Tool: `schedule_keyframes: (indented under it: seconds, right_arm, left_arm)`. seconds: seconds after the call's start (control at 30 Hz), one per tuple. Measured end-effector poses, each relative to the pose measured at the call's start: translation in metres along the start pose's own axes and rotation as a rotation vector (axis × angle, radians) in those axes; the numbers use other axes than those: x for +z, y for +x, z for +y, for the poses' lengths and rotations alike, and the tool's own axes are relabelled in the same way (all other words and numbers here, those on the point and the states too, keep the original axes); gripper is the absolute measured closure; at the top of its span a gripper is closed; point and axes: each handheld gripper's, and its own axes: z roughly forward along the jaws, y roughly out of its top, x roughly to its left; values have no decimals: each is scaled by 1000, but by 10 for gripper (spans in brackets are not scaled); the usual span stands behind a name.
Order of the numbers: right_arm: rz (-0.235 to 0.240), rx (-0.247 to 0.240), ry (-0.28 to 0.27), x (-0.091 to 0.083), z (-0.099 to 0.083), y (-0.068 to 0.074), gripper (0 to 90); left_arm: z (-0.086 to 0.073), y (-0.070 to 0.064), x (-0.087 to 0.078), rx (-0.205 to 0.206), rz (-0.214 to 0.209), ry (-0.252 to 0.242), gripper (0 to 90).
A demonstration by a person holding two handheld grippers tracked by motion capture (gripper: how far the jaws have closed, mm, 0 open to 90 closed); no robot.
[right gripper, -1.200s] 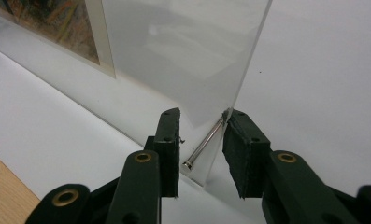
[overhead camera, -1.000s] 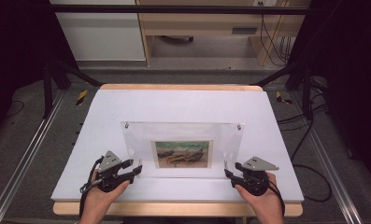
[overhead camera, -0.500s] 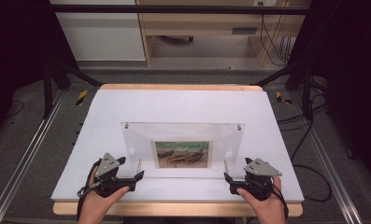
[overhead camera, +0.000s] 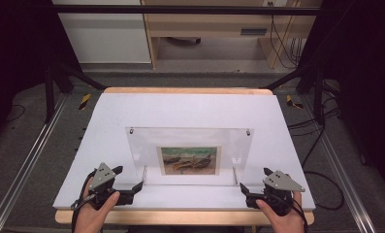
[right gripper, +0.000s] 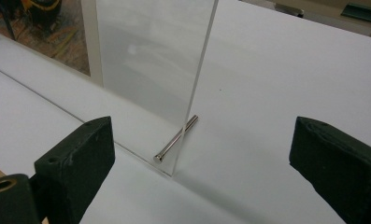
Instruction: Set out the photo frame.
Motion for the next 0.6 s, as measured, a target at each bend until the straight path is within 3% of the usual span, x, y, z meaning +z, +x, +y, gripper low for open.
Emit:
schedule_keyframes:
  seconds: [0.23,0.43,0.6]
  right_arm:
    - [-34,2,0,-8,-6,-6,88]
    - [-67,30,0,-16,-12,-14,98]
    - [-117,61,6,-20,-16,-20,85]
  left_arm:
    - [-1,9,-6,-1,17,-7,62]
    - [-4,22,-13,-8,73,-10,63]
    - [-6,33,-17,15,138,17,64]
